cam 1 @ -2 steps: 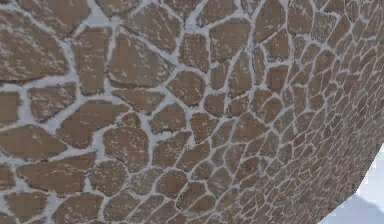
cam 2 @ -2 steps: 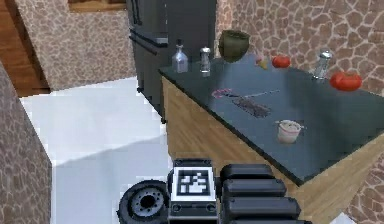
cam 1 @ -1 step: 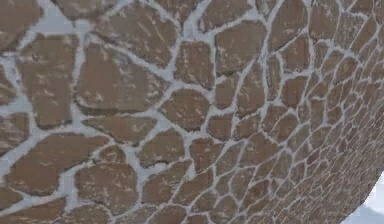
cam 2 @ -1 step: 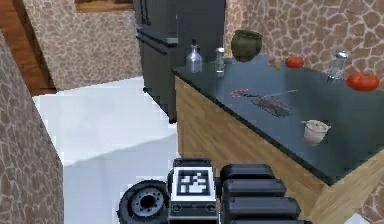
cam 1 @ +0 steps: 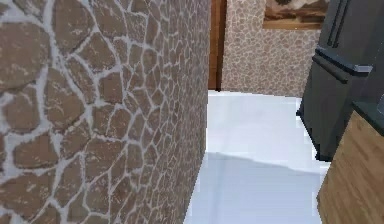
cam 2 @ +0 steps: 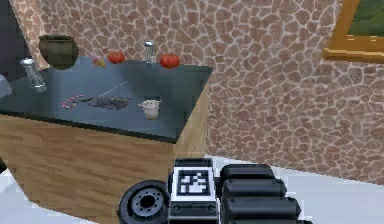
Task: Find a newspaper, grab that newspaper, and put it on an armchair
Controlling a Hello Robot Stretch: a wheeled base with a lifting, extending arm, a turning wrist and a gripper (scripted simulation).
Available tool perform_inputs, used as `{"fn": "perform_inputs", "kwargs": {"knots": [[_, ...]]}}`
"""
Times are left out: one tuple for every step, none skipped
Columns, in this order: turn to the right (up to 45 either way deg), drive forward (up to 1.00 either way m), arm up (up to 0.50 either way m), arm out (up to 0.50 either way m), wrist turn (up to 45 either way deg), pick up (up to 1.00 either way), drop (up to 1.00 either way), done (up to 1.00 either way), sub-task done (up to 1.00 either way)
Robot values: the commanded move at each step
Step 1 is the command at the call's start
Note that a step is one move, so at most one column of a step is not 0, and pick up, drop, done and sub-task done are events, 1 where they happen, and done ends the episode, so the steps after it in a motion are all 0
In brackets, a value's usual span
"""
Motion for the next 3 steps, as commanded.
{"fn": "perform_inputs", "kwargs": {"knots": [[12.0, 0.00, 0.00, 0.00, 0.0, 0.00, 0.00, 0.00, 0.00], [0.0, 1.00, 0.00, 0.00, 0.0, 0.00, 0.00, 0.00, 0.00], [3.0, 0.00, 0.00, 0.00, 0.0, 0.00, 0.00, 0.00, 0.00]]}}
